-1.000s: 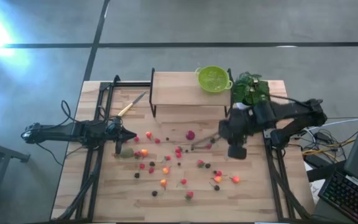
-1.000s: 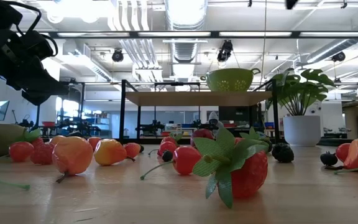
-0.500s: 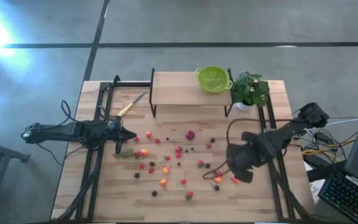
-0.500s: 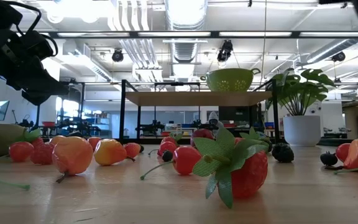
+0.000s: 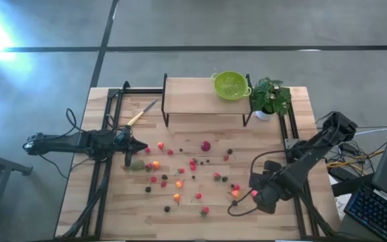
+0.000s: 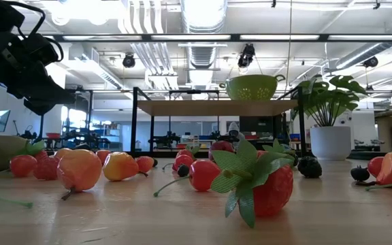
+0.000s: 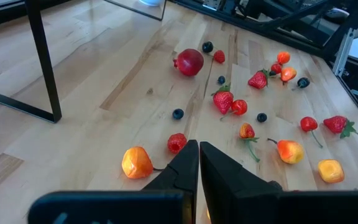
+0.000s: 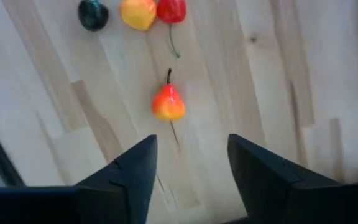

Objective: Build produce basket
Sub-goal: Put the pear into the green basket

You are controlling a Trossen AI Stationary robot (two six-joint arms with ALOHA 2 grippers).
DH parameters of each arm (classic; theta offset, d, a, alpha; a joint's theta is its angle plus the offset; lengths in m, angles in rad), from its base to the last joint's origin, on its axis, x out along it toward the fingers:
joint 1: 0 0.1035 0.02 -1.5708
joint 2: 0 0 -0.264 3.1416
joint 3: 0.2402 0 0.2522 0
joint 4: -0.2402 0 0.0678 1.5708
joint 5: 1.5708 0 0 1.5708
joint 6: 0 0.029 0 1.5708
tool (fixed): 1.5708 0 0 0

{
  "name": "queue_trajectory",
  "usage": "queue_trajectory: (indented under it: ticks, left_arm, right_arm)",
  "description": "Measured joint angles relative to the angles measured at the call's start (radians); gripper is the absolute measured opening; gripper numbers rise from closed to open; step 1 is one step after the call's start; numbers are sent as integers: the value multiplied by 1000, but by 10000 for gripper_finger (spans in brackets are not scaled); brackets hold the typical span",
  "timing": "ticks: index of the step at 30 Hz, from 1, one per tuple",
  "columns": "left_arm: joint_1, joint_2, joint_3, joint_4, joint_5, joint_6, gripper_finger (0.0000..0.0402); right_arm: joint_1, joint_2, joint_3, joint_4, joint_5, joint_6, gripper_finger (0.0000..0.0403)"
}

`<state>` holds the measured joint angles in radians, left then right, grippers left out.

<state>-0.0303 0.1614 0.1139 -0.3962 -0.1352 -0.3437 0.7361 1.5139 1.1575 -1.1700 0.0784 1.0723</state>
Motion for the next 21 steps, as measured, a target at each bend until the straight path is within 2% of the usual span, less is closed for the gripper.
queue_trajectory:
  ticks: [9,21]
  left_arm:
    - [0,0,0,0,0,0,21]
    - [0,0,0,0,0,0,21]
  right_arm:
    - [0,0,-162,188,1,2,244]
    - [-1,0,-282,361,3,35,270]
